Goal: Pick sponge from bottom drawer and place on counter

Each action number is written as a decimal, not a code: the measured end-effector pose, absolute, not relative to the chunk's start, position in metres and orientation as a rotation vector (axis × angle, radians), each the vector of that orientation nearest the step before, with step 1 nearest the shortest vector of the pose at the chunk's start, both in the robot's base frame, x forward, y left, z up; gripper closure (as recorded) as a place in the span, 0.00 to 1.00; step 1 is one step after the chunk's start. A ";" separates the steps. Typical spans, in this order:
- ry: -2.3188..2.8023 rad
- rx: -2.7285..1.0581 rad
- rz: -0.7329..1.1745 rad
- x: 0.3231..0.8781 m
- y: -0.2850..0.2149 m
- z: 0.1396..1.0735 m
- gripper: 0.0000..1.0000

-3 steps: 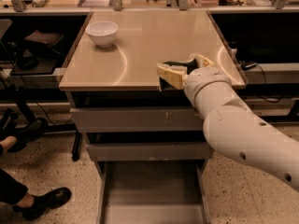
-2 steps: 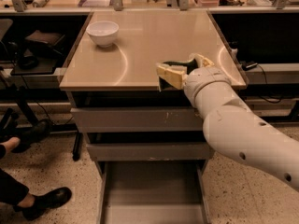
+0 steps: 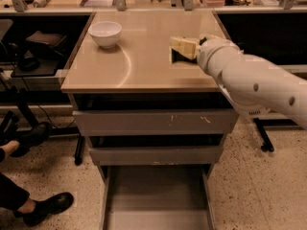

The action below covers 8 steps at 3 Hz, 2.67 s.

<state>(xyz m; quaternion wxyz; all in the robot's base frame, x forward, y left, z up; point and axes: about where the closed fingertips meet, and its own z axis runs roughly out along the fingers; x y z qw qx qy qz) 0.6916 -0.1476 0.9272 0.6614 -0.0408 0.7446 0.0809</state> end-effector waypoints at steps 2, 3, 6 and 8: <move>1.812 -0.278 0.258 0.754 -0.085 0.894 1.00; 1.947 -0.396 0.239 0.744 -0.061 0.818 1.00; 1.947 -0.396 0.239 0.746 -0.061 0.828 0.35; 1.947 -0.397 0.239 0.746 -0.061 0.828 0.00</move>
Offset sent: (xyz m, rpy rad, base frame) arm 0.1615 -0.0994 -0.1134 -0.3765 0.4483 -0.0494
